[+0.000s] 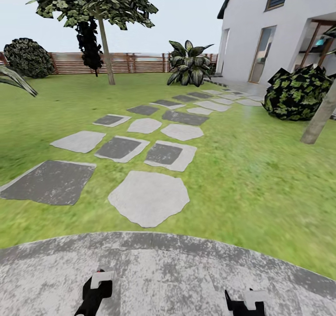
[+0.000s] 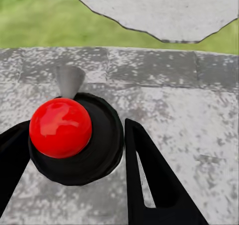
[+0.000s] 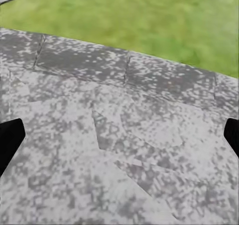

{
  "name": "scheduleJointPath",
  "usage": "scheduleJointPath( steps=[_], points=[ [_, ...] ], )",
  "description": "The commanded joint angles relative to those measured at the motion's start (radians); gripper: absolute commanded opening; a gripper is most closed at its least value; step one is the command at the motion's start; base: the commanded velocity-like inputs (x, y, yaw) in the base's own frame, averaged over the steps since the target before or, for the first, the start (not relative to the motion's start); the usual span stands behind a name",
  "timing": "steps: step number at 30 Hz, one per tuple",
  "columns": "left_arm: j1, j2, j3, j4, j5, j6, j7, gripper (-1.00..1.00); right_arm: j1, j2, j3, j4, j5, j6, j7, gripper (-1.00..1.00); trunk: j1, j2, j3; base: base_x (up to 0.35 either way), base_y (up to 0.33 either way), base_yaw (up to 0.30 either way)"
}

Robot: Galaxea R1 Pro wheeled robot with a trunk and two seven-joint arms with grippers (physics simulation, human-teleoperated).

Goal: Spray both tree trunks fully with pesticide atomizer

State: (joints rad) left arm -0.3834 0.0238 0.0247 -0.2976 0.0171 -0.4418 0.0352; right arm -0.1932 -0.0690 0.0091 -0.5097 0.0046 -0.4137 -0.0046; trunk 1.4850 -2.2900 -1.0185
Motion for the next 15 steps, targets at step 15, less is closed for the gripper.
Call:
scheduleJointPath(
  steps=[15],
  points=[
    [0.0, -0.001, 0.0, 0.004, 0.0, -0.001, 0.0, -1.0, 0.0, 0.002, 0.001, 0.013, 0.0, 0.001, 0.0, 1.0, 0.0, 0.0, 0.0, 0.341, 0.0, 0.269]
  ],
)
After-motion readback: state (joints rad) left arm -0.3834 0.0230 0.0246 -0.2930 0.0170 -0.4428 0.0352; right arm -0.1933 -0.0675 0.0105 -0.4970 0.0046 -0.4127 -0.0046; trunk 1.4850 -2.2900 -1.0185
